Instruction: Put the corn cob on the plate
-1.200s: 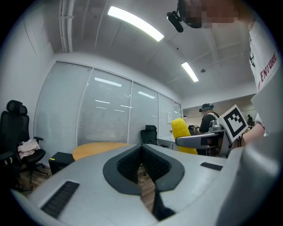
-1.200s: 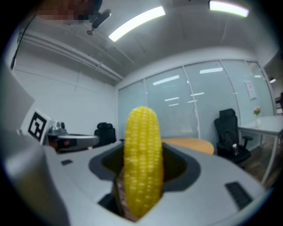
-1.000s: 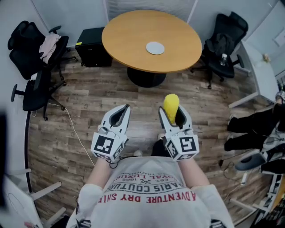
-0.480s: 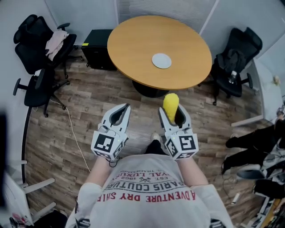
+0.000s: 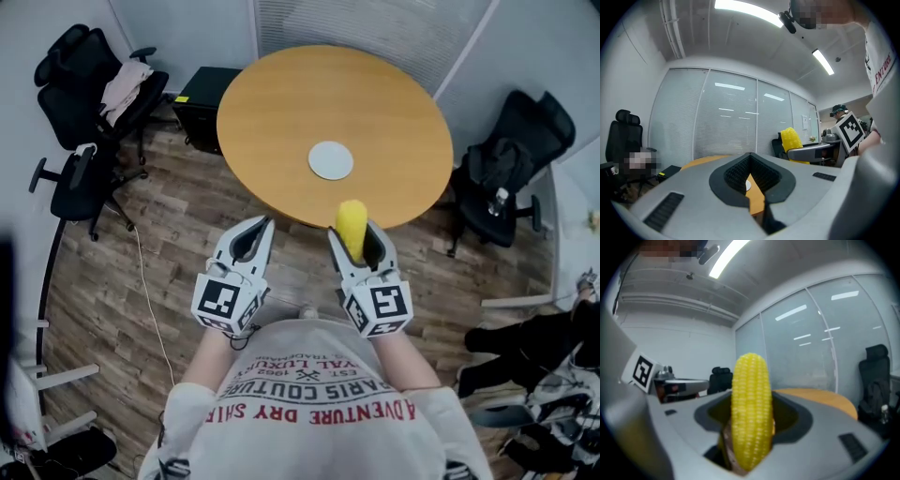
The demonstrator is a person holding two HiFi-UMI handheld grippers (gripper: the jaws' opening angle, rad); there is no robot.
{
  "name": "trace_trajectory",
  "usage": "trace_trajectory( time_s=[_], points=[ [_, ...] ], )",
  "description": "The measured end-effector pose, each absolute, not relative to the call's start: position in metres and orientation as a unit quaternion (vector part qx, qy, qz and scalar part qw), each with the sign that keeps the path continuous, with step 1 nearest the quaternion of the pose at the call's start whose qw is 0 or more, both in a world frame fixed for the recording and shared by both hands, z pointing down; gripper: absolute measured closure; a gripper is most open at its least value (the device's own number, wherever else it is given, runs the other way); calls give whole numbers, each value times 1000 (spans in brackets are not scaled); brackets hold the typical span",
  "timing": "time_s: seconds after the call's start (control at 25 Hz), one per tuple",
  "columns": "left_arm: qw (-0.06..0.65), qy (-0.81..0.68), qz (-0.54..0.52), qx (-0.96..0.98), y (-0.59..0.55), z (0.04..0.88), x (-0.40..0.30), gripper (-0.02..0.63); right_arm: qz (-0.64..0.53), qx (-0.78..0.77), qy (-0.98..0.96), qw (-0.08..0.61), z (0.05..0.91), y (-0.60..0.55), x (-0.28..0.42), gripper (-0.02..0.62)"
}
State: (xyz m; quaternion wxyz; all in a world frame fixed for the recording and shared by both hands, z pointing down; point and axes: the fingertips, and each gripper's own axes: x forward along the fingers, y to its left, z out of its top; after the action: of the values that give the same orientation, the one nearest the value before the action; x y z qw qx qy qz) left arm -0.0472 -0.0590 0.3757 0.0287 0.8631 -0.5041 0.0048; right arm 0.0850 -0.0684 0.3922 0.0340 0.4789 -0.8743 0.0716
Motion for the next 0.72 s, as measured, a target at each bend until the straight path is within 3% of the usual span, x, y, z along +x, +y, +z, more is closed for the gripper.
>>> trace_trajectory(
  time_s=[0.24,0.72],
  points=[
    [28,-509,15,860,-108,382,-10,574,76,459,-884,41,399,-116,117,330],
    [58,-495,27,867,-201,410,-5,574,115,481,-867,65,434,-203,129,330]
  ],
)
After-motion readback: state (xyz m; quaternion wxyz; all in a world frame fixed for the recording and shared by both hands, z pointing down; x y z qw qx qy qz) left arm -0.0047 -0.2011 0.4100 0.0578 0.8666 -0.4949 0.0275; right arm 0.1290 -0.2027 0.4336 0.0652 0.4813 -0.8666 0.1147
